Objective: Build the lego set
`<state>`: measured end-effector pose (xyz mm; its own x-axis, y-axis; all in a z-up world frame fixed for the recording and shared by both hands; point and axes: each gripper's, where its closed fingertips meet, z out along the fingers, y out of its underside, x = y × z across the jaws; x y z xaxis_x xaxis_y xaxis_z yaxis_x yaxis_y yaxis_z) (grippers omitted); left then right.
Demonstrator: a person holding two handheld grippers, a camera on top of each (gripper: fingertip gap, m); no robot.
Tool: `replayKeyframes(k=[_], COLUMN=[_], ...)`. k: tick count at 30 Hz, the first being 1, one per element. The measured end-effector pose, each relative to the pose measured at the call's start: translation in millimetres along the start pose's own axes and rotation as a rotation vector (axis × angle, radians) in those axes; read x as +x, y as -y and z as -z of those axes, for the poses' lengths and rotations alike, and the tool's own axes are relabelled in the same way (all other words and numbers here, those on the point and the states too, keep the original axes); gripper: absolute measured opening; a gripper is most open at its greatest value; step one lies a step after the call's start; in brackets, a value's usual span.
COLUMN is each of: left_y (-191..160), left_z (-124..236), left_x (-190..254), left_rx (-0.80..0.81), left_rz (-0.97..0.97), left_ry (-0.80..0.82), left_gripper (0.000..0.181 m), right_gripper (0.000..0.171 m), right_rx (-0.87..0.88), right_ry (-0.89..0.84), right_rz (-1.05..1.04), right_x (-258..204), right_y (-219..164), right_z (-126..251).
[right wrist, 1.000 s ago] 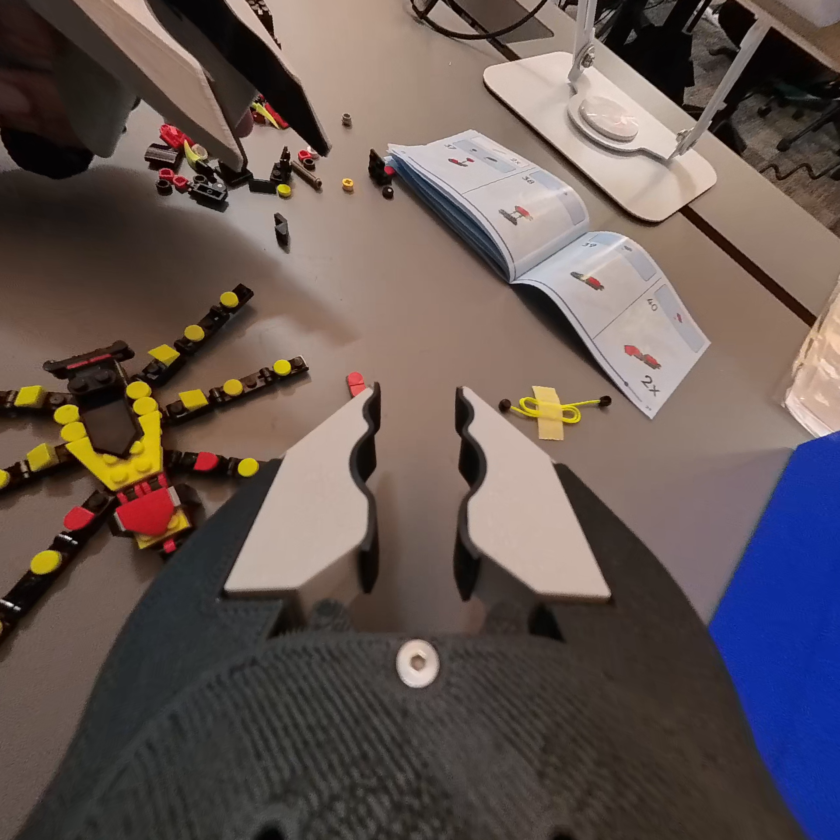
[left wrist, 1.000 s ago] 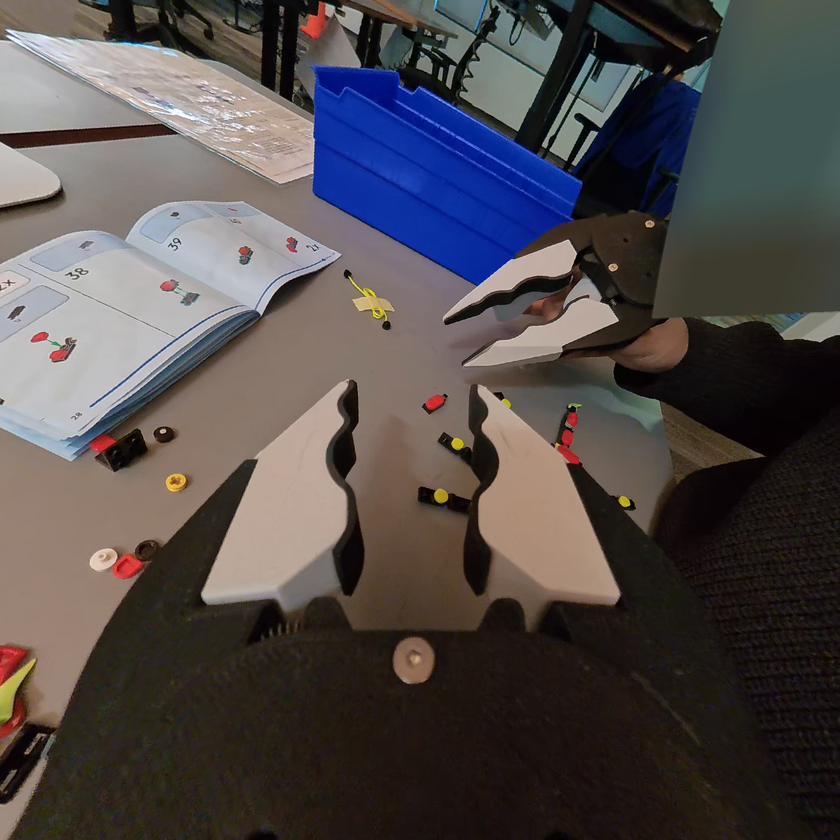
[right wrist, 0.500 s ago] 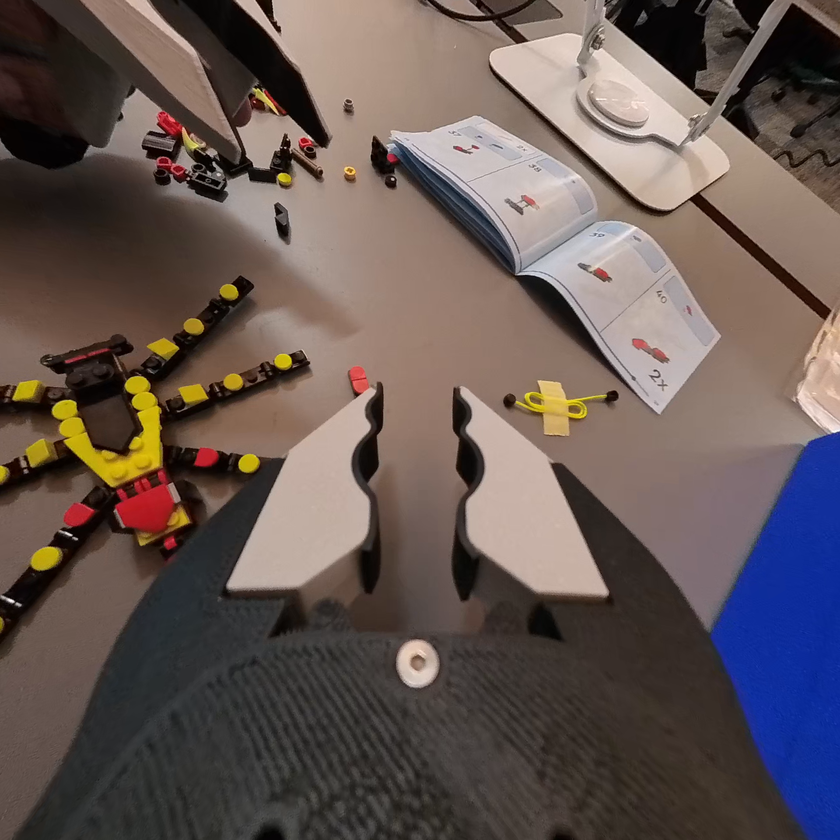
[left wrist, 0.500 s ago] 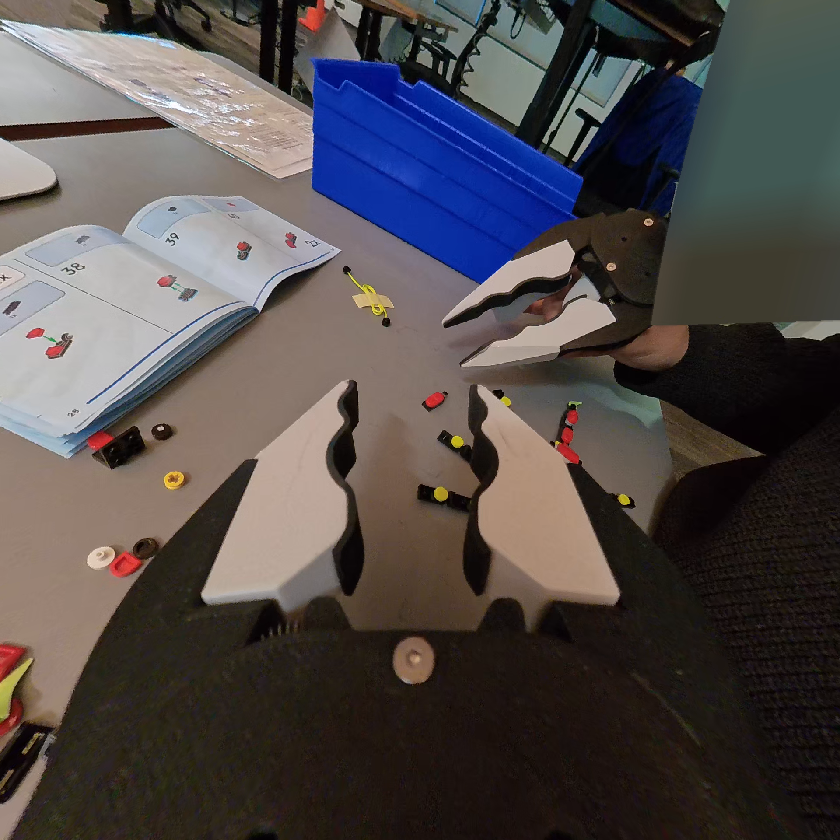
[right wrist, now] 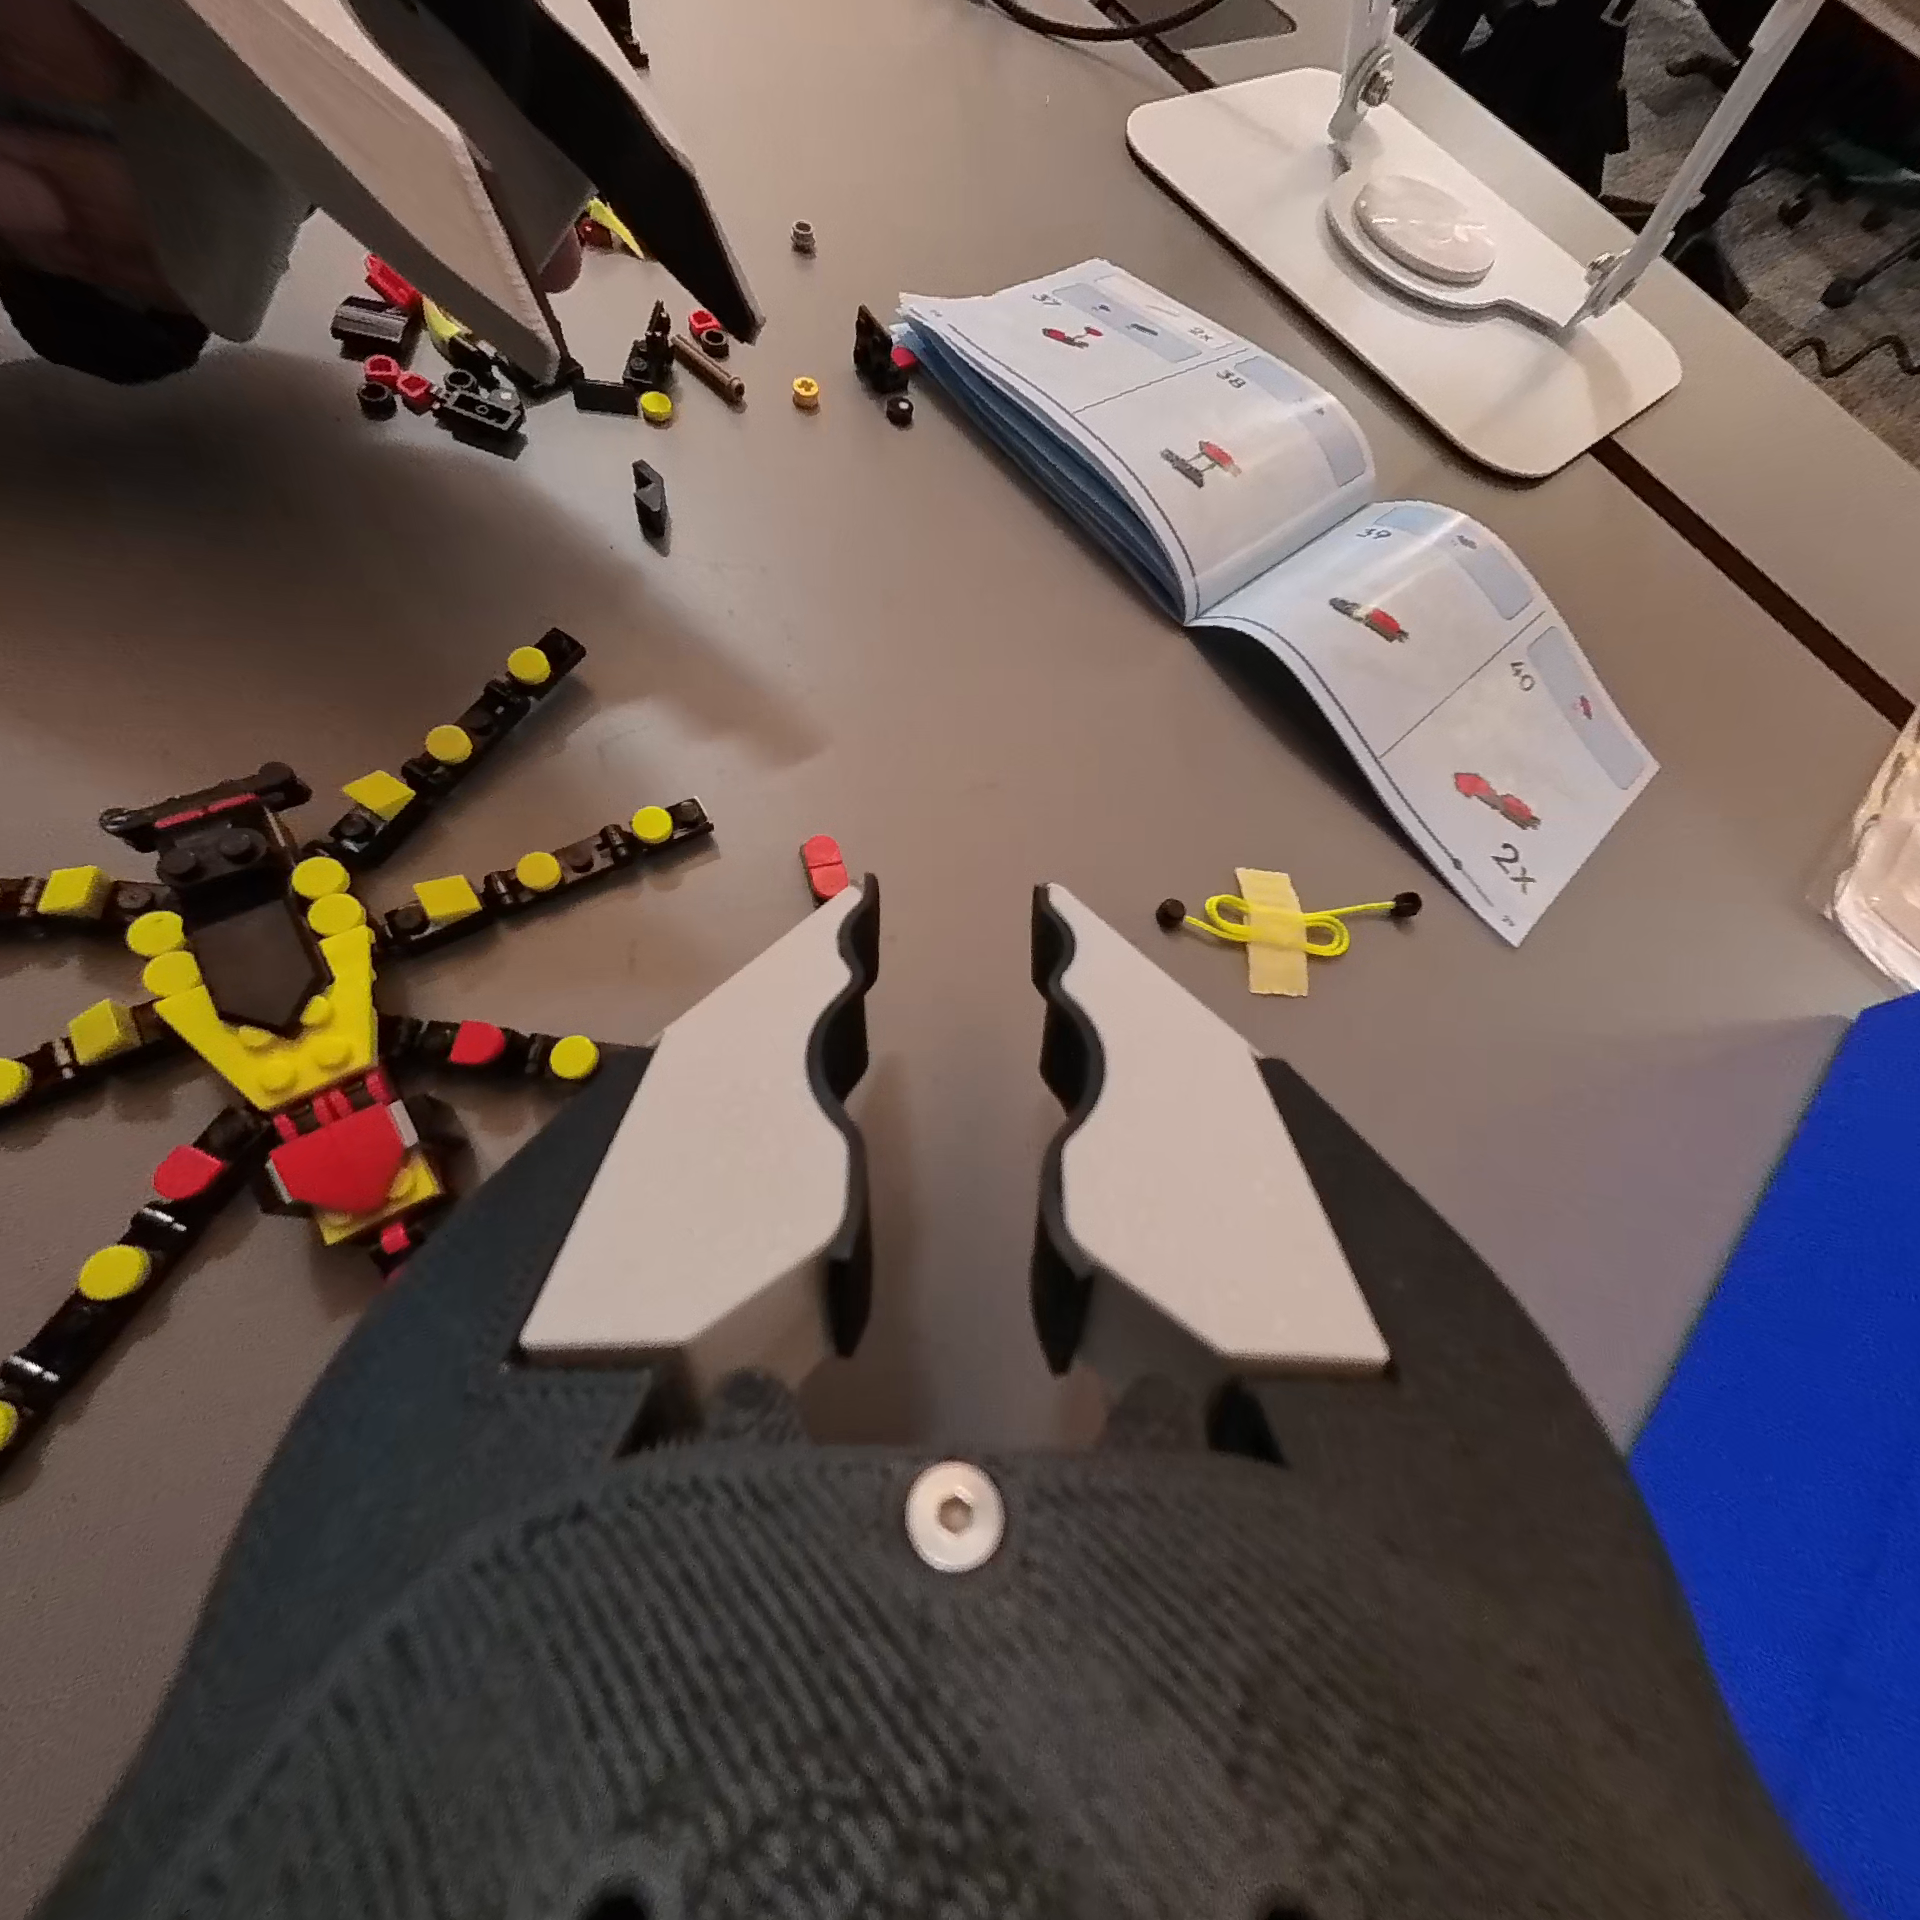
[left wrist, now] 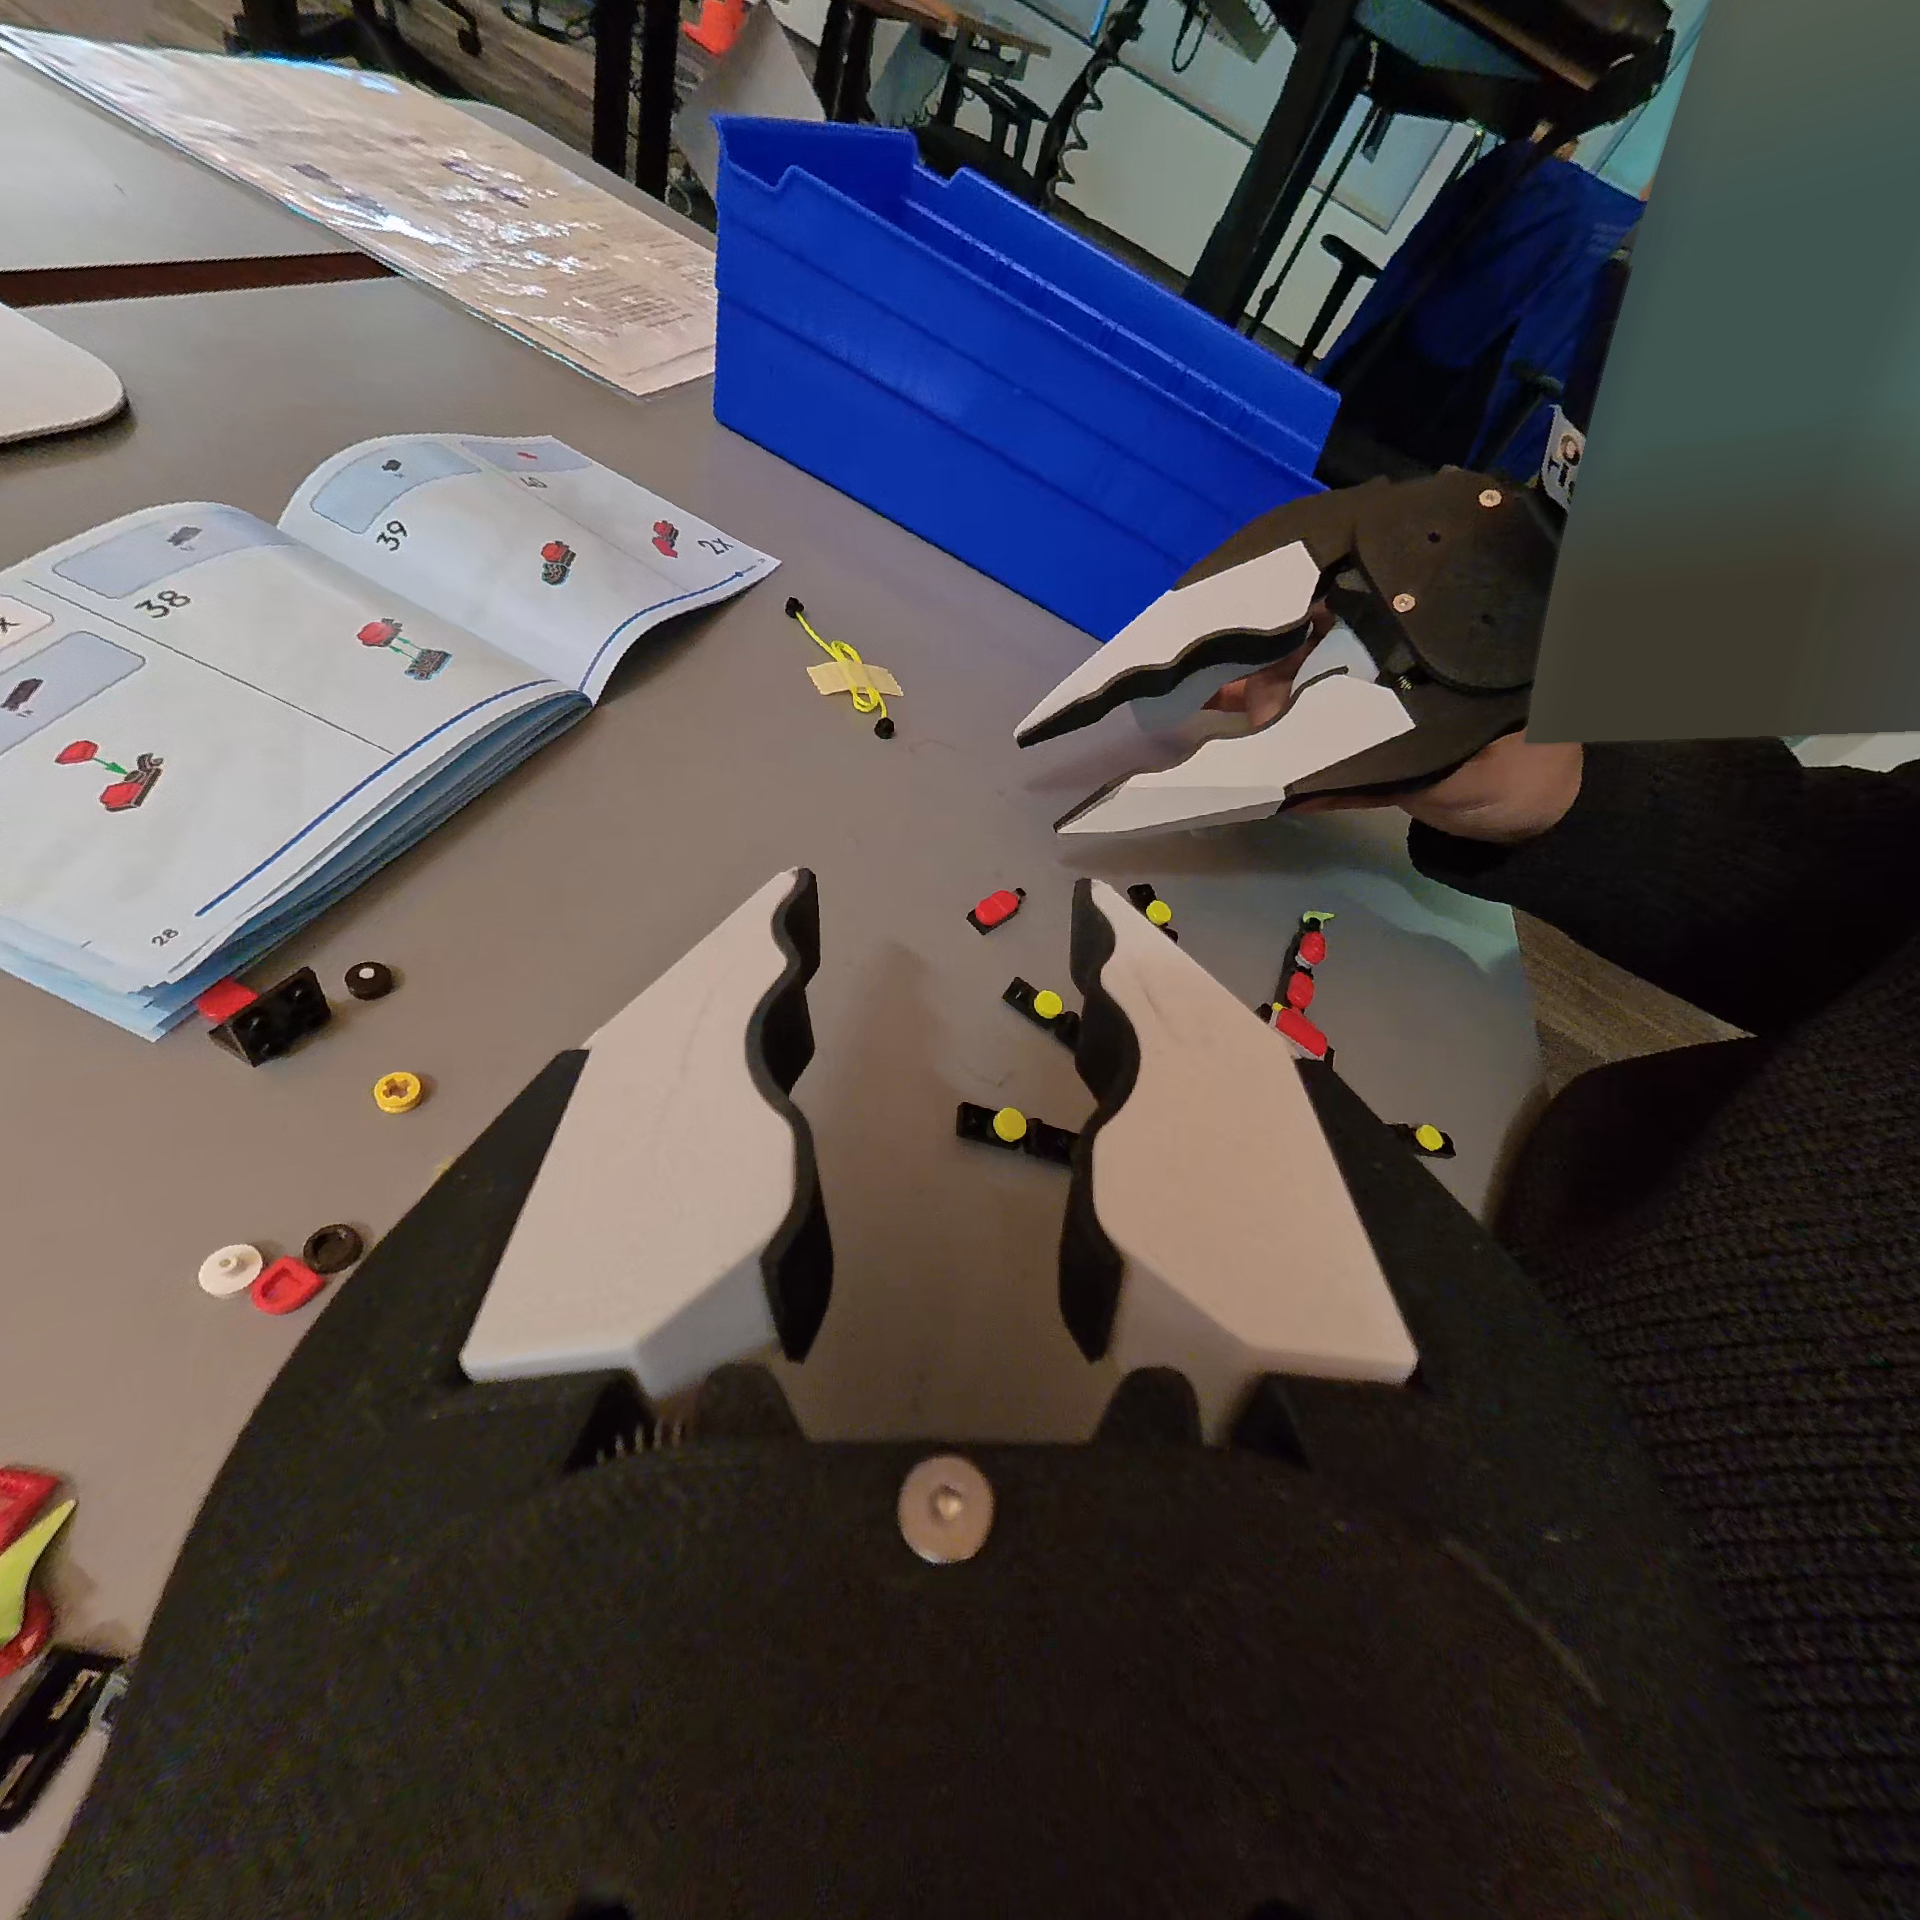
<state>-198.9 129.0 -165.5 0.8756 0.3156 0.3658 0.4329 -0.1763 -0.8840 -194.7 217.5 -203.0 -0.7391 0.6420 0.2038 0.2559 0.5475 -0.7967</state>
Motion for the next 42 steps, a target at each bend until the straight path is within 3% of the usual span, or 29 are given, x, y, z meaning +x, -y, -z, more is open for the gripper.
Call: replayKeyframes(k=[10,12,15,20,31,42], left_y=[8,26,51,39,23,37], left_z=[6,26,75,124,113,129], left_x=[-9,-19,-58,-101,-96,-102], left_rx=[0.036,0.107,0.271,0.242,0.131,0.231], left_rz=[0.017,0.045,0.130,0.165,0.083,0.051], left_ry=[0.035,0.042,0.171,0.337,0.310,0.379], left_gripper=[0.052,0.059,0.054,0.036,0.023,0.010], right_gripper=[0.027,0.027,0.027,0.027,0.025,0.025], right_rx=[-0.003,-0.002,0.006,0.002,-0.006,-0.006], right_ry=[-0.001,-0.007,-0.011,-0.010,-0.005,-0.003], right_rz=[0.002,0.004,-0.001,0.001,0.007,0.008], right_x=[0,2,3,3,1,0], right_y=[0,0,1,1,0,0], right_z=[0,1,3,3,1,1])
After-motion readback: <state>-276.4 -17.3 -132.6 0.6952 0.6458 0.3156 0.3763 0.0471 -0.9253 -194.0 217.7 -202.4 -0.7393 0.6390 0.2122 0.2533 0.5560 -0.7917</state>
